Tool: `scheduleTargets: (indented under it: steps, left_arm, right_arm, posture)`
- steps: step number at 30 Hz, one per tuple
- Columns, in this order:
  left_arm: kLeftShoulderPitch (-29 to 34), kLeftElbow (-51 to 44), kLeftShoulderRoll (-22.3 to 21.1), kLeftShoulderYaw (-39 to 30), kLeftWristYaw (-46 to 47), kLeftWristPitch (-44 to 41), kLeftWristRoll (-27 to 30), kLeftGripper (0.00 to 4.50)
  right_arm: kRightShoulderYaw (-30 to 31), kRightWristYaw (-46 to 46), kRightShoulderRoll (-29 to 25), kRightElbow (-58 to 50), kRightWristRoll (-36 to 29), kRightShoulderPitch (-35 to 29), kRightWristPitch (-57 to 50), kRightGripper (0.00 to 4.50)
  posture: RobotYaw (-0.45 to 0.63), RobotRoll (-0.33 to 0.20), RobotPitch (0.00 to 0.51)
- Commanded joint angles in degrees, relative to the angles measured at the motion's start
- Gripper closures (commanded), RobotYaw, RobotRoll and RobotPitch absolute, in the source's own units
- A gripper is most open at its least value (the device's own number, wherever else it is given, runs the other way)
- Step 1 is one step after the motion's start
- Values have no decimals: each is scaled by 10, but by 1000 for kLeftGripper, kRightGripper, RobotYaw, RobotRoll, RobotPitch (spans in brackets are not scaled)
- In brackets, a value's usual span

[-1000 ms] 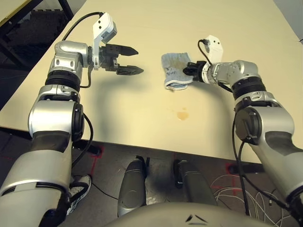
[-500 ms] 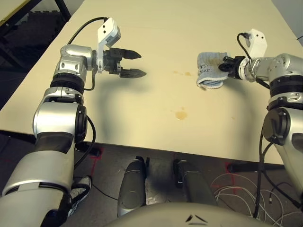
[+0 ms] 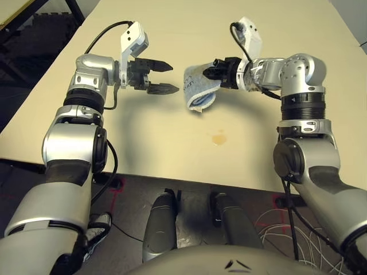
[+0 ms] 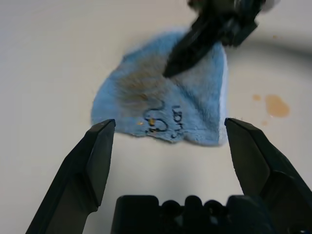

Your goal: Wipe the water off the table with a rag.

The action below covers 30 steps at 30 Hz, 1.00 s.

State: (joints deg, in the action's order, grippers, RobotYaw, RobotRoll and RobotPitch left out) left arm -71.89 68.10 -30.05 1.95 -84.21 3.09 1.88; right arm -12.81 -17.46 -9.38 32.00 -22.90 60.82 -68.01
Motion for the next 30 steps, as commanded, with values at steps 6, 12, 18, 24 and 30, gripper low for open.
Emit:
scheduleTargets:
  steps: [6,12,18,24,30]
  left_arm:
    - [8,-10,-5,-4,-6,-2,-1,0]
    - [8,-8,1,-4,-3,-3,-1,0]
    - [4,-5,7,-4,0,-3,-2,0]
    - [-2,0,8,-5,2,-2,-4,0]
    - [-4,2,10,-6,6,-1,-5,0]
  right_arm:
    - [-23,34,-90,115,33,2,28,4478]
    - [-40,52,-141,162,36,26,48,4478]
    - [-64,90,-165,199,40,61,124,4478]
    - [-57,46,-89,106,-14,121,61,4478]
    - [-44,33,-39,125,-8,142,94,4478]
  posture:
    - [40,0,201]
    - [26,0,200]
    - [16,0,193]
    - [7,0,186]
    - [8,0,186]
